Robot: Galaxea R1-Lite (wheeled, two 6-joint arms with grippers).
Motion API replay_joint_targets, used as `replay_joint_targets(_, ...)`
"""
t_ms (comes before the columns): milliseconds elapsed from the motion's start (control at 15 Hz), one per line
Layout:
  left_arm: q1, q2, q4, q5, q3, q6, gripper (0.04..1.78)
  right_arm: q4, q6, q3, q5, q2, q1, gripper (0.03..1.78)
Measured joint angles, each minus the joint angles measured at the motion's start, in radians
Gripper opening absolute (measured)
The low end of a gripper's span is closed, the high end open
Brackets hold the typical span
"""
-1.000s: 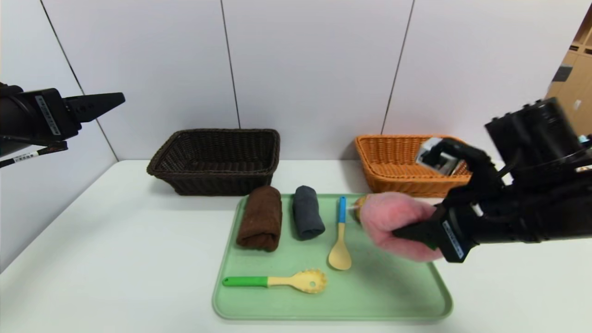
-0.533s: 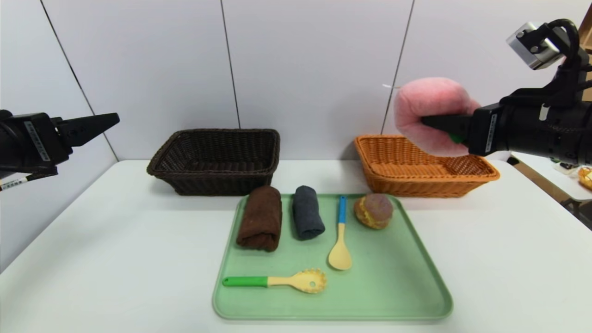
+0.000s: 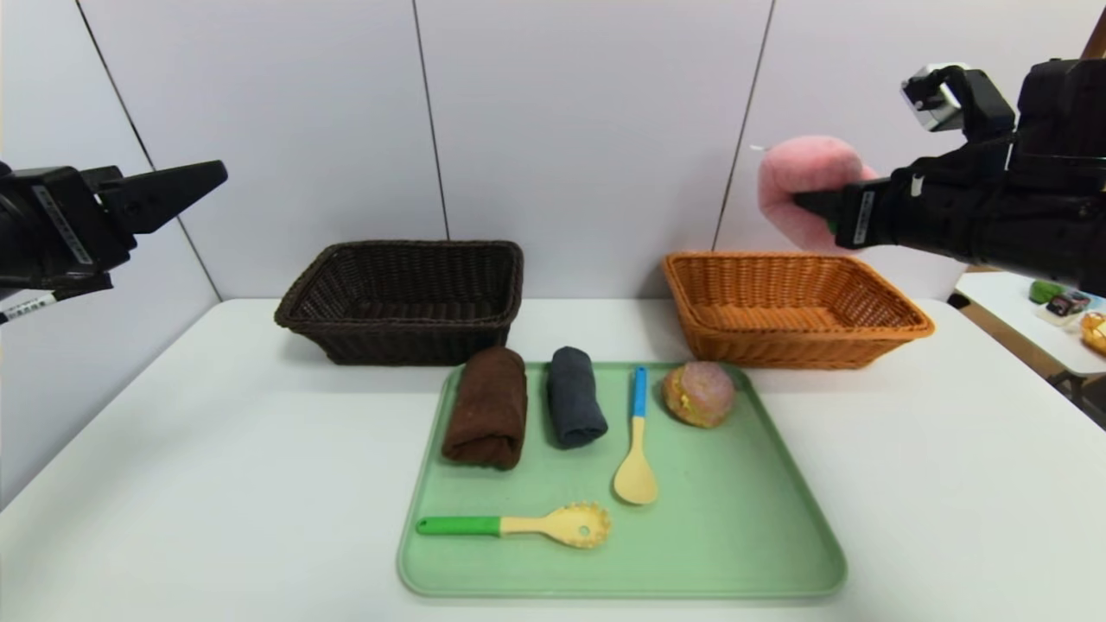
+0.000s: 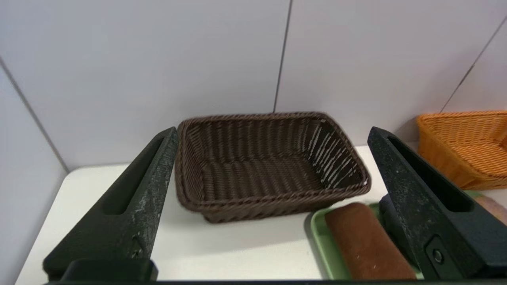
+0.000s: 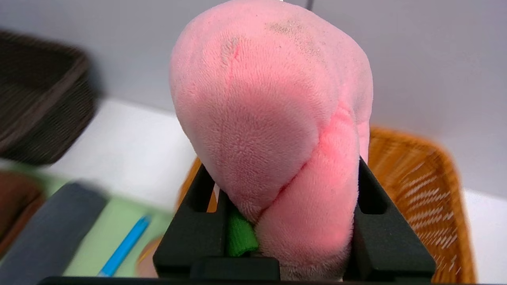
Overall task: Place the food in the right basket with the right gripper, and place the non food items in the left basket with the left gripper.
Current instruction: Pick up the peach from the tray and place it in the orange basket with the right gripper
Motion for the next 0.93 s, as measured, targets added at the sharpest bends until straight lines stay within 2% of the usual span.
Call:
replay_joint_targets(133, -0.01, 0.029, -0.038, 0.0, 0.0, -0.001, 1.69, -0.105, -0.058, -0.044, -0.019, 0.086, -0.064, 0.7)
replay_joint_targets(200, -0.011, 0.041, -0.042, 0.0, 0.0, -0.001, 1.69, -0.111, -0.076, -0.061, -0.028, 0.123, -0.093, 0.7)
replay_joint_targets(333, -0.011, 0.056, -0.044, 0.001, -0.004, -0.001, 1.69, -0.111, -0.078, -0.079, -0.063, 0.193, -0.141, 0.7)
replay_joint_targets(533, -0.011, 0.065, -0.042, 0.001, -0.007, 0.0, 1.69, -0.12, -0.055, -0.085, -0.064, 0.269, -0.201, 0.7)
replay_joint_targets(933, -0.01, 0.082, -0.044, 0.005, -0.01, -0.001, 1.69, -0.11, -0.033, -0.081, -0.061, 0.346, -0.209, 0.7)
